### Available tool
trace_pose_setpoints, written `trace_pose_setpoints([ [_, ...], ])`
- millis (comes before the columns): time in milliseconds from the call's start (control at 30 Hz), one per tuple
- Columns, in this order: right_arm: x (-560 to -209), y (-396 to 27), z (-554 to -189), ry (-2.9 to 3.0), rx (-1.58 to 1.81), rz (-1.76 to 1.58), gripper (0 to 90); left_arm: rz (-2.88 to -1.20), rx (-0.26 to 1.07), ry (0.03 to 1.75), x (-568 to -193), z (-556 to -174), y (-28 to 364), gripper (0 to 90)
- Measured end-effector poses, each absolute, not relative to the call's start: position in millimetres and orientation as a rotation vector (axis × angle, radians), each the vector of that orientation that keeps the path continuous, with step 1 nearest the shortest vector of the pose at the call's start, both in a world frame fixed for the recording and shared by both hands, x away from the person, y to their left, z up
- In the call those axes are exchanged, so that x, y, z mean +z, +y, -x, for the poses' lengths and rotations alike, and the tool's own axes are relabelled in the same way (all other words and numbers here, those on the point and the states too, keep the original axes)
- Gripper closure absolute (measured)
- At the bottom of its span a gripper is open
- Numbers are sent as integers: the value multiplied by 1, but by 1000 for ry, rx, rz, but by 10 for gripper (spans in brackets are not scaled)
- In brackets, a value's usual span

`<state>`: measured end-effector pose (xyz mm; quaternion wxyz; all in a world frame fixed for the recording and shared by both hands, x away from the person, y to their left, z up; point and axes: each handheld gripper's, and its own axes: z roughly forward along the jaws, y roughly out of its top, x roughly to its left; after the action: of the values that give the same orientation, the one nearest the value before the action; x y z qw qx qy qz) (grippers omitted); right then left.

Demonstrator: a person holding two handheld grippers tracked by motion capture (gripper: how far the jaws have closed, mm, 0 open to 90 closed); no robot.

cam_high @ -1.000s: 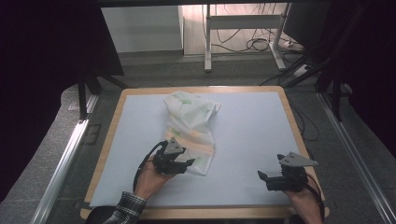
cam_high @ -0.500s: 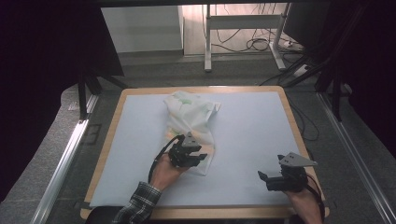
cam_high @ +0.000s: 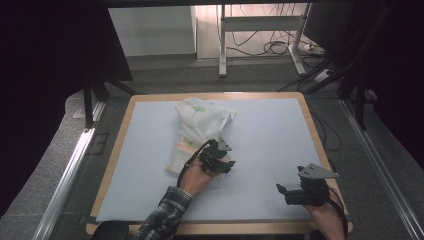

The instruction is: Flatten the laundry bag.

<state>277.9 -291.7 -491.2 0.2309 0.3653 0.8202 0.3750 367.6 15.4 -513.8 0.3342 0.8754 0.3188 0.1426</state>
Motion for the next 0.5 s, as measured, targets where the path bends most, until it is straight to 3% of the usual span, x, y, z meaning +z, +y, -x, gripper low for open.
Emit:
trace_pose_setpoints([
  [167, -492, -292, -278, 2257, 1027, -1006, 33, -2330, 380, 819, -525, -371, 10, 518],
  [200, -492, -292, -278, 2259, 1028, -1011, 34, -2326, 334, 832, -525, -371, 10, 618],
  [267, -492, -291, -278, 2262, 1027, -1015, 35, -2324, 329, 827, -525, -369, 8, 672],
  [400, -492, -291, -278, 2264, 1021, -1012, 35, -2357, 371, 799, -519, -367, 6, 865],
  [500, -492, -291, -278, 2265, 1024, -1013, 36, -2308, 342, 803, -510, -368, 10, 878],
])
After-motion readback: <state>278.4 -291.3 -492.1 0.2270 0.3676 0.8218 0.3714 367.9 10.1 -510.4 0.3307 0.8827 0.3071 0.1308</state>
